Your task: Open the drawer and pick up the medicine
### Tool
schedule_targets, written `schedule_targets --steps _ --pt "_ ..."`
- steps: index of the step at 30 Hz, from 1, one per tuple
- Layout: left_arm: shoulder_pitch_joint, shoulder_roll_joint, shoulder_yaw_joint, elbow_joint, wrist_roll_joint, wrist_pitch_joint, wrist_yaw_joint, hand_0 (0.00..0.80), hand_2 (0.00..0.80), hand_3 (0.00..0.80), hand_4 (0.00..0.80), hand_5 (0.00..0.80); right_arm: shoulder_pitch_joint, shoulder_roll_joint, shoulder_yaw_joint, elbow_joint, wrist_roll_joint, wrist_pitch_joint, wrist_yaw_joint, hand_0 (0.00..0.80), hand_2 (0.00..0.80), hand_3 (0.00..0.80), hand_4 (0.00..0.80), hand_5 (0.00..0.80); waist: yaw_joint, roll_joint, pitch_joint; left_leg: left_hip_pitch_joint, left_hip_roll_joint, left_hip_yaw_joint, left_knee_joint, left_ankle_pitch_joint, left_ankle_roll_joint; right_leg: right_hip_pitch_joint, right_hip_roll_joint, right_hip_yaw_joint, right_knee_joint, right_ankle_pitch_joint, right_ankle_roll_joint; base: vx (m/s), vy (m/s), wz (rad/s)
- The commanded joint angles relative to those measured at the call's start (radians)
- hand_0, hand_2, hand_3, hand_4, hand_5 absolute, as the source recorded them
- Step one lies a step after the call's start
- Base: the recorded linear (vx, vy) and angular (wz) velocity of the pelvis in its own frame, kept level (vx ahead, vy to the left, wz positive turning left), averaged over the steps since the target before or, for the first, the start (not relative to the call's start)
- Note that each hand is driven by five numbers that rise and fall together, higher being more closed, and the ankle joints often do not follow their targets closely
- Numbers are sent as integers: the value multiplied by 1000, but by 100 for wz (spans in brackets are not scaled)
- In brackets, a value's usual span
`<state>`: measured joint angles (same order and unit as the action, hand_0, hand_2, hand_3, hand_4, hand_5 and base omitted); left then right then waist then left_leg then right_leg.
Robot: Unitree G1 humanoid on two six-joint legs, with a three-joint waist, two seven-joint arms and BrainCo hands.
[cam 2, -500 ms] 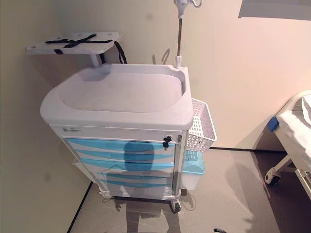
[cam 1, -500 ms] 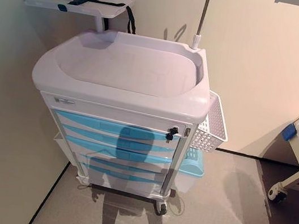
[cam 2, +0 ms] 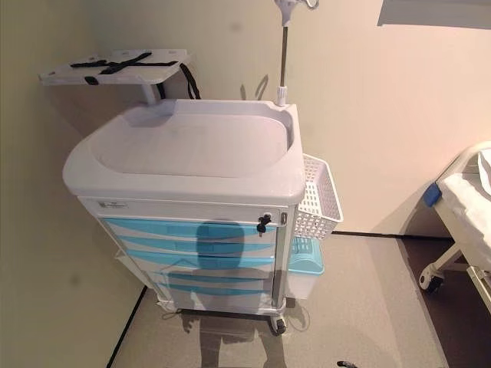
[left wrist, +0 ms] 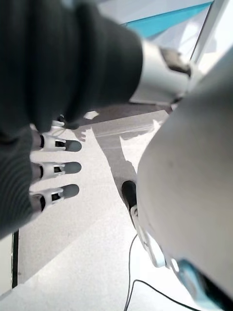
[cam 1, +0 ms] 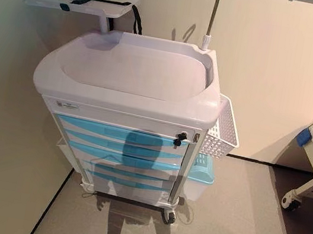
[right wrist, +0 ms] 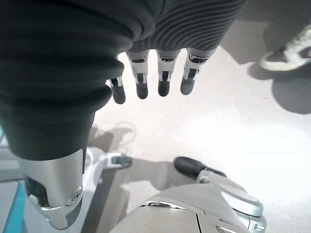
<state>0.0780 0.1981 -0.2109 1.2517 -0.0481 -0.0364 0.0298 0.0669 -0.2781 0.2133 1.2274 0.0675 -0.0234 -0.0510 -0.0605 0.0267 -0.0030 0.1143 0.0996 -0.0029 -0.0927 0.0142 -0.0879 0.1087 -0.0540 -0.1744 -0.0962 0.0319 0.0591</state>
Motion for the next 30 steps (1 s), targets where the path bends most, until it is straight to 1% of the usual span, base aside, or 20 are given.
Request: schedule_targets --steps 1,5,10,15,16,17,18,20,22,24,26,27,28,29,30 --pt "-61 -2 45 33 -60 -10 9 0 0 0 0 0 -86 27 13 53 -10 -16 -6 0 0 0 0 0 9 -60 61 21 -70 41 5 -50 38 26 -30 0 9 -53 76 0 0 0" --pt "-64 4 54 28 -68 -12 11 0 0 0 0 0 -88 23 12 51 -9 -15 -6 0 0 0 0 0 10 -61 69 13 -72 33 5 -48 38 20 -30 -3 9 -51 75 0 0 0" --pt "-80 19 42 1 -55 -19 30 0 0 0 0 0 -97 15 15 42 -11 -16 -10 0 0 0 0 0 10 -61 91 -10 -70 26 5 -38 38 -7 -32 -5 18 -47 75 -9 1 0" --pt "-104 40 49 -83 -105 -37 43 0 0 0 0 0 -121 -3 23 25 -17 -17 -19 0 0 0 0 0 13 -55 131 -64 -73 11 5 -19 43 -77 -39 -12 70 -54 69 -60 0 9" --pt "-109 45 55 -130 -135 -46 47 0 0 0 0 0 -130 -9 24 16 -17 -19 -23 0 0 0 0 0 15 -52 144 -82 -74 6 5 -12 45 -102 -40 -9 88 -56 67 -178 5 18" --pt "-115 55 67 -226 -202 -66 59 0 0 0 0 0 -148 -20 26 -3 -11 -22 -29 0 0 0 0 0 20 -48 174 -125 -77 -4 13 1 48 -159 -45 -11 126 -59 64 -157 3 11" --pt "-115 55 67 -227 -202 -66 59 0 0 0 0 0 -148 -20 26 -3 -11 -23 -29 0 0 0 0 0 20 -48 172 -128 -77 -5 13 1 49 -162 -46 -11 128 -60 64 -169 -3 8" --pt "-113 64 70 -325 -256 -83 60 0 0 0 0 0 -160 -28 30 -28 -8 -25 -31 0 0 0 0 0 24 -43 194 -174 -82 -15 33 10 52 -211 -53 -18 161 -62 61 -122 1 16" --pt "-101 76 72 -462 -315 -100 62 0 0 0 0 0 -169 -45 34 -46 -13 -27 -32 0 0 0 0 0 29 -38 219 -230 -91 -29 69 11 56 -256 -63 -26 193 -66 57 -131 -2 30" --pt "-104 88 74 -525 -353 -114 63 0 0 0 0 0 -183 -59 40 -57 -15 -28 -32 0 0 0 0 0 34 -34 241 -284 -100 -40 108 11 56 -296 -76 -35 220 -69 54 -135 -8 29" --pt "-118 102 61 -654 -395 -128 67 0 0 0 0 0 -216 -78 53 -57 -24 -25 -38 0 0 0 0 0 42 -28 274 -366 -110 -53 171 8 57 -364 -95 -45 271 -71 49 -159 1 32" --pt "-118 102 61 -654 -395 -128 67 0 0 0 0 0 -216 -78 53 -56 -24 -25 -38 0 0 0 0 0 42 -28 272 -370 -111 -53 173 7 57 -367 -95 -45 272 -71 49 -138 4 27" --pt "-129 108 55 -717 -428 -132 63 0 0 0 0 0 -239 -91 54 -58 -22 -24 -43 0 0 0 0 0 47 -26 286 -415 -116 -59 211 0 59 -410 -103 -46 309 -79 47 -60 -1 20" --pt "-129 108 55 -717 -428 -132 63 0 0 0 0 0 -240 -91 54 -58 -22 -24 -43 0 0 0 0 0 47 -26 285 -416 -116 -59 212 0 59 -411 -103 -46 310 -79 47 -82 4 24" --pt "-135 110 53 -753 -448 -137 63 0 0 0 0 0 -250 -94 54 -61 -19 -24 -45 0 0 0 0 0 48 -25 291 -439 -120 -62 230 -2 60 -432 -108 -45 327 -83 46 -46 4 14"
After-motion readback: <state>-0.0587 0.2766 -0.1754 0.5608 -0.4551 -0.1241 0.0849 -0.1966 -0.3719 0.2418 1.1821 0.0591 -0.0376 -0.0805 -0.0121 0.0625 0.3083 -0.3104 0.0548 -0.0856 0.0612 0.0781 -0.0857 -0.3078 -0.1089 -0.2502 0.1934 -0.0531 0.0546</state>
